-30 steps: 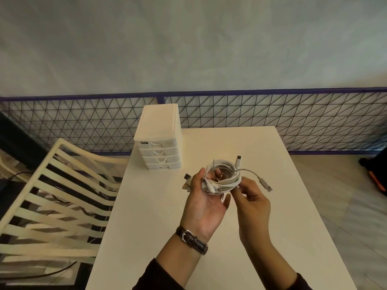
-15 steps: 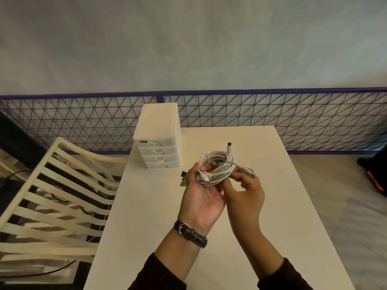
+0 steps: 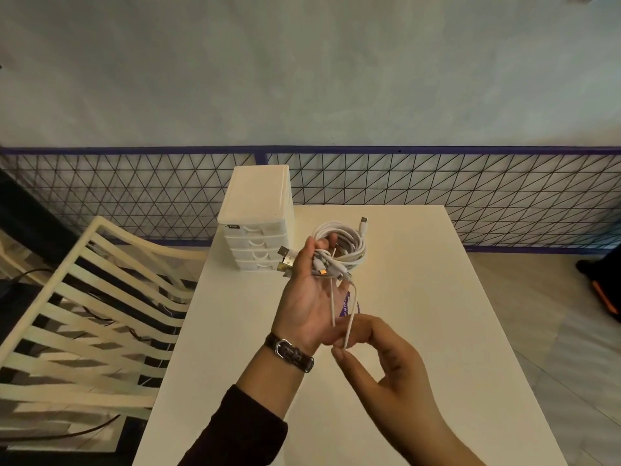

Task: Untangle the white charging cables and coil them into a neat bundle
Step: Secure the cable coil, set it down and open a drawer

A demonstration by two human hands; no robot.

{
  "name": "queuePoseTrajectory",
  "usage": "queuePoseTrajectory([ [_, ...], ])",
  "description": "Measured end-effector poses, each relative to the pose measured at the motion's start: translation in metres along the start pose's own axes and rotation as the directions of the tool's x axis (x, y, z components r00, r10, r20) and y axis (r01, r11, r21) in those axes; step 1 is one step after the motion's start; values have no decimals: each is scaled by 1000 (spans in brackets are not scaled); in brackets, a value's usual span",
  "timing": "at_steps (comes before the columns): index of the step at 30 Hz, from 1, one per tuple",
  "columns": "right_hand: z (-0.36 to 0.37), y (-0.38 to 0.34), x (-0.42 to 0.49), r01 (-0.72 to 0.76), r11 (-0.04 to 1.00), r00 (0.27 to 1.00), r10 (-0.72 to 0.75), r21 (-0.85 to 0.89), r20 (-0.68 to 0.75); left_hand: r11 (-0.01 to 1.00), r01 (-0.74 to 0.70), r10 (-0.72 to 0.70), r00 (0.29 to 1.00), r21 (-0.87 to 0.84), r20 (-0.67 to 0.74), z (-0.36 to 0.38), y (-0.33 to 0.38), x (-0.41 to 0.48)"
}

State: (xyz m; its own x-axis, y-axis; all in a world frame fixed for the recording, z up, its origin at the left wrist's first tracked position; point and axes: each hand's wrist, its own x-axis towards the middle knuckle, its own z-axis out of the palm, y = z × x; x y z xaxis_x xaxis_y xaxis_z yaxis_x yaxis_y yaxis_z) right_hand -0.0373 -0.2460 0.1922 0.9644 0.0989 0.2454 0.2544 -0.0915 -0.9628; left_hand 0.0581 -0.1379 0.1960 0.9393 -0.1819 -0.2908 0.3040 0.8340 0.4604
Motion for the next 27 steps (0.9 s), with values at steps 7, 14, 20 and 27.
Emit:
queuePoseTrajectory([
  [7, 12, -16, -8, 2, 952, 999, 11, 305, -39, 991, 23, -22, 1000, 131, -10, -3, -12, 1],
  [14, -2, -31, 29, -93, 879, 996, 74, 469, 59, 970, 105, -107, 994, 220, -4, -15, -24, -6],
  [20, -18, -36, 82, -281, 552, 914, 404, 785, 43, 974, 47, -60, 997, 221, 55, -10, -32, -12],
  [27, -31, -12, 107, -380, 393, 788, 611, 837, 71, 982, 100, -109, 993, 162, 47, -18, -30, -14],
])
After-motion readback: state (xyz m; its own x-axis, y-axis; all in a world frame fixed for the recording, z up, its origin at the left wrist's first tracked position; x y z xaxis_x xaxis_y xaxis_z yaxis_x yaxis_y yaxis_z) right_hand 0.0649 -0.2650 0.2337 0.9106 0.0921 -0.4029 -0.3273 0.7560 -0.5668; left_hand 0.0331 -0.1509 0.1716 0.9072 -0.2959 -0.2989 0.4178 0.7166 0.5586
